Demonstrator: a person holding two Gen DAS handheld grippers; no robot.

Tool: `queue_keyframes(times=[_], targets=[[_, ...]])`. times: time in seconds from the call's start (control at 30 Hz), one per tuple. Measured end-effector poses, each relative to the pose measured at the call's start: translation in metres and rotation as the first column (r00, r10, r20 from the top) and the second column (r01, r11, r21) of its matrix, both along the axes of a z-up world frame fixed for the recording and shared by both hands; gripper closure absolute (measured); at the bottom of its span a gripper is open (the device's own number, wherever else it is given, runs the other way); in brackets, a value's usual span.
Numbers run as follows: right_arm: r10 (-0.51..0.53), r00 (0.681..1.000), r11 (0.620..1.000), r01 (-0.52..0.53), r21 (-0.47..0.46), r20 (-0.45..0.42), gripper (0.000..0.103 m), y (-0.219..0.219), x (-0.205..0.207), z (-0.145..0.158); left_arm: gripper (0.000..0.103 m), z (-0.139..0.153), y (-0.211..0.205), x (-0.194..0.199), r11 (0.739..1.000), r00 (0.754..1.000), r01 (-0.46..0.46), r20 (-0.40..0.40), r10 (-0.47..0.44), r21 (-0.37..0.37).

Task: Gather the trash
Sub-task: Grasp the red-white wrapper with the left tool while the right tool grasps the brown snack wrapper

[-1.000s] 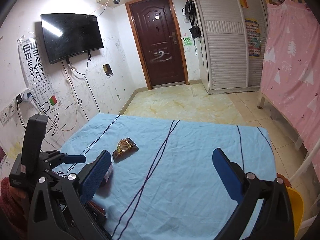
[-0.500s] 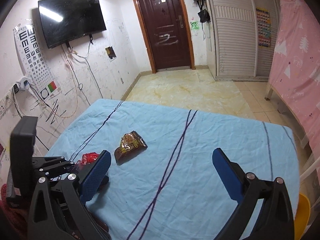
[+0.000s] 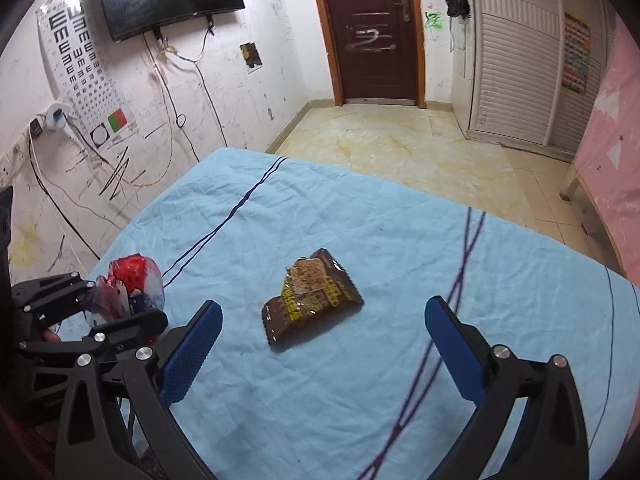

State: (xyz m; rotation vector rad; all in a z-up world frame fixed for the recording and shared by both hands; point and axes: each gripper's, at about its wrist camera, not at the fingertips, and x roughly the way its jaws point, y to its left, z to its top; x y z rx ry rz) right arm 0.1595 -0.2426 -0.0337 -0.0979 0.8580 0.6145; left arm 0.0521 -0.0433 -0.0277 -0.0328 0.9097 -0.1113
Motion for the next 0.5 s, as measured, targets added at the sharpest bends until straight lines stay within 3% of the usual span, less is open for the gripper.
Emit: queue_keyframes(times=[0.27,0.33,0.37,0.4,0.5], targets=[[0.043,0.999,0.997,-0.044,-0.057,-0.013,0.009,0.029,0.013,-0.013,0.071,-0.006,0.019,0.004,0.999,1.000,-0.029,-0.009,0.029,-0.029],[0.044,0.999,0.996,-0.044,-0.079,-0.006,0.017,0.035,0.014,-0.016,0.071,-0.008,0.022,0.005,0.999,0.999,-0.034,-0.013,0.033,-0.033],[0.047,0.999,0.995,-0.048,-0.087,-0.009,0.035,0.037,0.015,-0.018,0.071,-0.008,0.022,0.005,0.999,0.999,-0.034,-0.014,0.034,-0.034],[0.042,0.999,0.994,-0.042,-0.097,-0.005,0.047,0.038,0.015,-0.019,0.071,-0.009,0.023,0.005,0.999,0.999,-0.035,-0.016,0.035,-0.035],[0.038,0.999,0.993,-0.036,-0.117,0.016,0.055,0.038,0.016,-0.020,0.071,-0.011,0.026,0.005,0.998,0.999,-0.040,-0.021,0.039,-0.042]])
